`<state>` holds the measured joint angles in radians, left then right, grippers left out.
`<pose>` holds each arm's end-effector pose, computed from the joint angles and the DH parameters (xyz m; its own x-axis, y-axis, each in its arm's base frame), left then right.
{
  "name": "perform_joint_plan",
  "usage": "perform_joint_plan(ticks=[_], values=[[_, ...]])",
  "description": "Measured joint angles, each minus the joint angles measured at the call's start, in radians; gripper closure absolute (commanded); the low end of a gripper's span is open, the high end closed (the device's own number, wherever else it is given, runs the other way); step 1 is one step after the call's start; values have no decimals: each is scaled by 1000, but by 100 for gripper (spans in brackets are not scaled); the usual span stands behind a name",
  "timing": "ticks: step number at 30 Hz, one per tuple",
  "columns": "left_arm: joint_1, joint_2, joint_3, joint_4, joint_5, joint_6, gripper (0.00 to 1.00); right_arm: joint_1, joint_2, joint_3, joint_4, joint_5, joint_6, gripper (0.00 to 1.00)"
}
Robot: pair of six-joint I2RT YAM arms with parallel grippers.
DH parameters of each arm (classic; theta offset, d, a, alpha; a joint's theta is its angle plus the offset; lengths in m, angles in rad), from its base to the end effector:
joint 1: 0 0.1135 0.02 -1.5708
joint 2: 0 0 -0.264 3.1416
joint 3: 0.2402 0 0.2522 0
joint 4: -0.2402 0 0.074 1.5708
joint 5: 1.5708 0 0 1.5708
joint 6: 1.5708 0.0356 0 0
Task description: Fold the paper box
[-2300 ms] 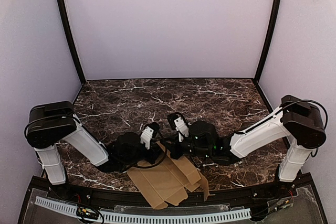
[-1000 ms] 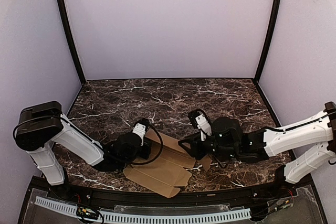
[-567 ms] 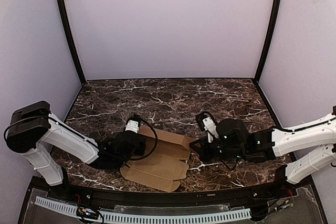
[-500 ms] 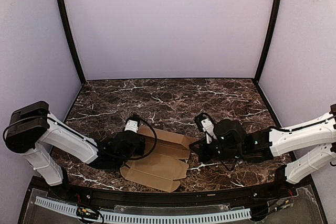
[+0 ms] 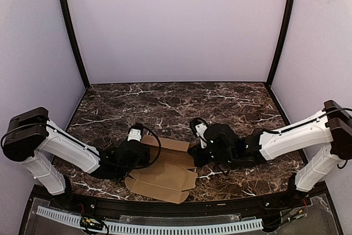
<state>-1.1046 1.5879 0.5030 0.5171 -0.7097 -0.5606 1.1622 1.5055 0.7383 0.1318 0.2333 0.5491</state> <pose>0.1453 -0.2371 0.1346 -0.4337 -0.0353 -0.9004 0.2362 0.9598 -0.1515 0.1300 0.2795 0.1856 -0.6285 -0.1737 -0.7581 -0.5754 0.7596 0.3030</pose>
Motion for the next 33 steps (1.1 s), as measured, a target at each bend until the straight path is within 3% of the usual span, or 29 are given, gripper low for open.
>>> perform_joint_plan(ticks=[8, 18, 26, 33], values=[[1, 0, 0, -52, 18, -66, 99, 0, 109, 46, 66, -12, -16, 100], [1, -3, 12, -103, 15, -152, 99, 0, 103, 46, 105, -8, -17, 100], [-5, -48, 25, -206, 13, -208, 99, 11, -82, -60, 89, -24, -29, 100], [-4, -100, 55, -299, 18, -267, 99, 105, -306, -208, 90, -5, -51, 100]])
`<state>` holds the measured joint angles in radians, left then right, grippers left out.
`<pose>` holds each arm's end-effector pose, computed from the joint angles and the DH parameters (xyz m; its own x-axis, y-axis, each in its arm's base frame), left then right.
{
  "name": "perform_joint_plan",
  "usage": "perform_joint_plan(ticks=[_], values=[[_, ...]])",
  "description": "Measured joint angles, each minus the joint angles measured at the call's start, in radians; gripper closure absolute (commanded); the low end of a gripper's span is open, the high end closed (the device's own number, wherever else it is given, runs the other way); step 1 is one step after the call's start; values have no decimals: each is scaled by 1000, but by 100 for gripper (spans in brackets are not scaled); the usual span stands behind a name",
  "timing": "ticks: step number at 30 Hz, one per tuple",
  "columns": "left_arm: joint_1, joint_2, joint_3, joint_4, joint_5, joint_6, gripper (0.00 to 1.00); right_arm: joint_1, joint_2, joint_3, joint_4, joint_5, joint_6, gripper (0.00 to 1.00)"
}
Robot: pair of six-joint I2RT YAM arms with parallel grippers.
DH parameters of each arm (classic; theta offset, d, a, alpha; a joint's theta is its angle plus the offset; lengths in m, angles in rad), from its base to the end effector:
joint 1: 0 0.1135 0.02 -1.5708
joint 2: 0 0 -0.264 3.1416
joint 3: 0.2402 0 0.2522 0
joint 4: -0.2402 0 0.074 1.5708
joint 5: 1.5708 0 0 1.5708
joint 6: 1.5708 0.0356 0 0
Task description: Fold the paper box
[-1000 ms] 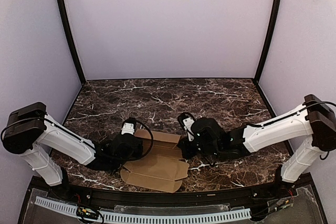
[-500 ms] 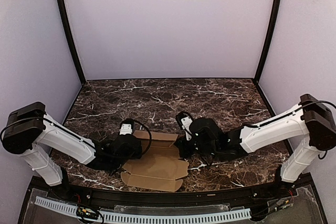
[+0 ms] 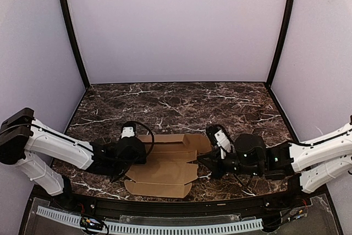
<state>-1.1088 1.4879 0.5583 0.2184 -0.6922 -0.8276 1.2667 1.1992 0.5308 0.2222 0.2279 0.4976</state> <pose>0.1405 -0.2312 0.1500 -0.5456 -0.1760 -0.8194 0.1063 0.9553 -0.2759 0.0830 0.2377 0.2079 -0.5281 -0.1298 -0.8392 -0.7014 0.6237 0.3449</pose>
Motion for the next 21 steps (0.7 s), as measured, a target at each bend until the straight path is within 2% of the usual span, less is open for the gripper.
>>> perform_joint_plan(ticks=[4, 8, 21], values=[[11, -51, 0, -26, 36, -50, 99, 51, -68, -91, 50, 38, 2, 100], [14, -114, -4, -30, 78, -97, 99, 69, -69, -155, 107, 72, 10, 100], [14, -214, -57, -35, 159, -173, 99, 77, -17, -143, 350, 198, -63, 100]])
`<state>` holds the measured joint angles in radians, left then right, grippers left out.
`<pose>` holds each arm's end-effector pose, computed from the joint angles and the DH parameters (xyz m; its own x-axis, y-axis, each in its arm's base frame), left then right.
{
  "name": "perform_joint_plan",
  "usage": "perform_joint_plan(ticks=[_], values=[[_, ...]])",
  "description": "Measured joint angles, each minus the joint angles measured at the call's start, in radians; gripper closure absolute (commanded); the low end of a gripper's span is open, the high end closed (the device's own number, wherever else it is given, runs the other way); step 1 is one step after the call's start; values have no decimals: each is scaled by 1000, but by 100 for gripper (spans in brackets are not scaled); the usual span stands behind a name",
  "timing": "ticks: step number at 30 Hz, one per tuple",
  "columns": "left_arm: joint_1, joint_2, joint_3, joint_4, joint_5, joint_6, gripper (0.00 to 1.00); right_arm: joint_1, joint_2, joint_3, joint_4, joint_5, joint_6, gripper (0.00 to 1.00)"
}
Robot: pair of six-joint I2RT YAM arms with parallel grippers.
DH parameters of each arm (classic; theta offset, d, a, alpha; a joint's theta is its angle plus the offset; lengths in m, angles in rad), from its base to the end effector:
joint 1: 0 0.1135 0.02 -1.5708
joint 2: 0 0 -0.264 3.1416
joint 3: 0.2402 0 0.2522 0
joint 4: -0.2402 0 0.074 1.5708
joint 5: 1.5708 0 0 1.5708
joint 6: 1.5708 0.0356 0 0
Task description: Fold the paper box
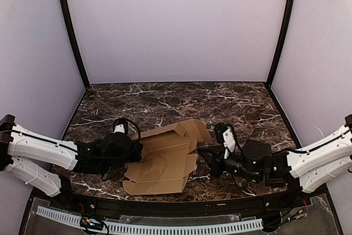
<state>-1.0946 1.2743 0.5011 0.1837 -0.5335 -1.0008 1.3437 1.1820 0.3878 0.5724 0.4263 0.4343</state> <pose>0.1293 -0.2113 0.1797 -0.6186 -0.3820 -0.6866 0.0938 0.8317 -0.5472 0.0680 0.2288 0.2017 -0.3800 0.0572 -0.9232 -0.7015 0.6327 0.3280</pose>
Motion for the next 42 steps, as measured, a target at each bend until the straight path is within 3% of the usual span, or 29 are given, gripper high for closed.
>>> perform_joint_plan(ticks=[11, 27, 37, 42], values=[[0, -49, -37, 17, 38, -16, 99, 0, 116, 42, 185, -24, -45, 100], [4, -92, -86, 125, 153, -27, 99, 0, 199, 60, 315, -22, -63, 100], [11, -89, -89, 135, 161, 26, 99, 0, 230, 58, 338, -29, -45, 100], [10, -105, -89, 125, 139, 44, 99, 2, 153, 36, 270, -42, -37, 100]])
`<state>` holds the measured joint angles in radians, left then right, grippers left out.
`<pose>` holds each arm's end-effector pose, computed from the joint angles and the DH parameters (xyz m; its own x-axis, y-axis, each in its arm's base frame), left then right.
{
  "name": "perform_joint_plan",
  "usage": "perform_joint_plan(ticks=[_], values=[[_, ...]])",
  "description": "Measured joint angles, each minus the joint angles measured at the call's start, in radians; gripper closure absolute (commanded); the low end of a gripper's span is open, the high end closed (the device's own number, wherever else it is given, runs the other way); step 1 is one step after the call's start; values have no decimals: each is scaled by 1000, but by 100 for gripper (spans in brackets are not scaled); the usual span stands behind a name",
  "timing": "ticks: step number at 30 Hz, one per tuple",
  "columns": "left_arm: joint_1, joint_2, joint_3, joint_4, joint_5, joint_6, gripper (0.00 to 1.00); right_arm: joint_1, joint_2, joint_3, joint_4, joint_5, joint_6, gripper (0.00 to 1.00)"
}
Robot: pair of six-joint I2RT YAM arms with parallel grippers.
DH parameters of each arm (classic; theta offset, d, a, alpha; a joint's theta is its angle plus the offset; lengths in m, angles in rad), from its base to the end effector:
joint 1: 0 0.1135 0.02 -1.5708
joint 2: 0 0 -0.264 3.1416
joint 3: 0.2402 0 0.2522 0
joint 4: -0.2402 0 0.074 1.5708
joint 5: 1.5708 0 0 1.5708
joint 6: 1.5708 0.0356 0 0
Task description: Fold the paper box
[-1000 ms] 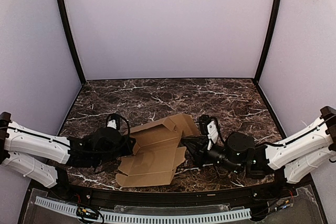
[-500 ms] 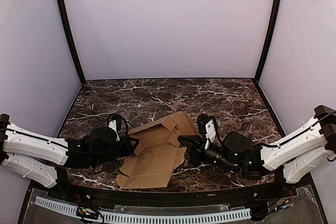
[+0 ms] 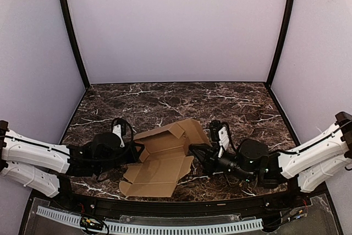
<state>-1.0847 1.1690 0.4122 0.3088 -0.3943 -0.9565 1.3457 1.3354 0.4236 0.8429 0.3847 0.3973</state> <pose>0.1206 -0.1991 0.1856 -0.6515 -0.3819 -0.6555 0.2119 0.7380 -0.6406 0.0716 0.2530 0.2059 -0.3314 0.1594 -0.9299 -0.7501 0.5533 0.3622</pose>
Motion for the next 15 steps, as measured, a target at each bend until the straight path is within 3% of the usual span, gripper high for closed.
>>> perform_joint_plan(ticks=[15], values=[[-2, -104, 0, -117, -111, 106, 99, 4, -525, -52, -530, -160, -68, 79]])
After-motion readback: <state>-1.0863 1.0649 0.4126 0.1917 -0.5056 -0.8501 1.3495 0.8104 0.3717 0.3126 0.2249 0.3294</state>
